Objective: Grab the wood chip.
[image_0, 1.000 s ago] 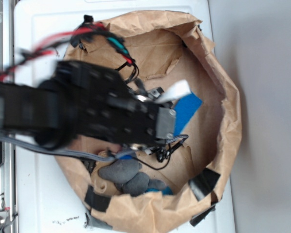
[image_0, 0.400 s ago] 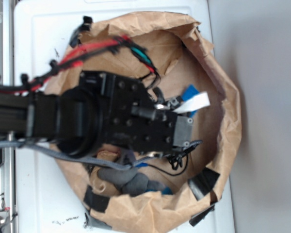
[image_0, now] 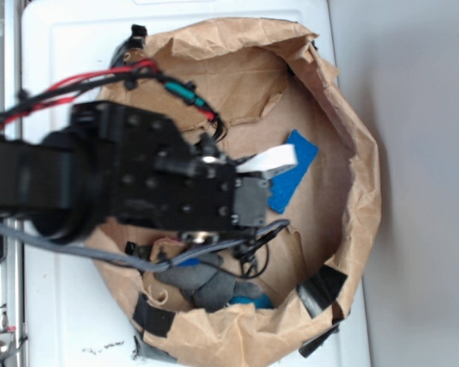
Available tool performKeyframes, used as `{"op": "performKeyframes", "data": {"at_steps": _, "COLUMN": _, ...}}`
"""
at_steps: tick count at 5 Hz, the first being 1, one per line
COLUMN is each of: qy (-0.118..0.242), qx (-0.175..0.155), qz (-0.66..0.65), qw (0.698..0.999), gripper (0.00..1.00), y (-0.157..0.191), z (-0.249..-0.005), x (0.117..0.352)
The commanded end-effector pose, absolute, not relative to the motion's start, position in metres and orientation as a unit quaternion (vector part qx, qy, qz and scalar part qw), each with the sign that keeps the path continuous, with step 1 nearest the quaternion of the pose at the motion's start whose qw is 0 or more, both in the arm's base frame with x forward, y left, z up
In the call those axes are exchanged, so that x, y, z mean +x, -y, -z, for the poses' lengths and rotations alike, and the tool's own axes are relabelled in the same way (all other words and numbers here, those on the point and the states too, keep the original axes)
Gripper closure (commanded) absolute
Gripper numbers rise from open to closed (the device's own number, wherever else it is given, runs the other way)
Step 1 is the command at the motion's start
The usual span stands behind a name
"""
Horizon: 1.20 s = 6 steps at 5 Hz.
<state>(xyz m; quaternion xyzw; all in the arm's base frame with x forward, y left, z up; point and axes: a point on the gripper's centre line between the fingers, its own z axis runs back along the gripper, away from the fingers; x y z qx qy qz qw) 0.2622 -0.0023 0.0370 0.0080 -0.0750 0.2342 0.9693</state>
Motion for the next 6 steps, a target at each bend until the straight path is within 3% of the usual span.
{"op": "performKeyframes", "data": {"at_steps": 1, "qy": 0.122, "qx": -0.04, "qz": -0.248, "qw": 0.96, "gripper": 1.0, "y": -0.009, "z": -0.088, "x": 0.259}}
{"op": "performKeyframes", "data": {"at_steps": 2, "qy": 0.117, "qx": -0.082, "qz": -0.286, "qw": 0.947, "gripper": 1.0, "y": -0.021, "z": -0.114, "x": 0.257}}
{"op": "performKeyframes", "data": {"at_steps": 3, "qy": 0.116, "qx": -0.083, "qz": -0.355, "qw": 0.924, "gripper": 0.0, "y": -0.025, "z": -0.119, "x": 0.253}}
{"op": "performKeyframes", "data": {"at_steps": 4, "qy": 0.093, "qx": -0.063, "qz": -0.377, "qw": 0.92, "gripper": 0.0, "y": -0.017, "z": -0.104, "x": 0.247}}
{"op": "performKeyframes", "data": {"at_steps": 6, "qy": 0.08, "qx": -0.03, "qz": -0.365, "qw": 0.927, "gripper": 0.0, "y": -0.002, "z": -0.073, "x": 0.241}}
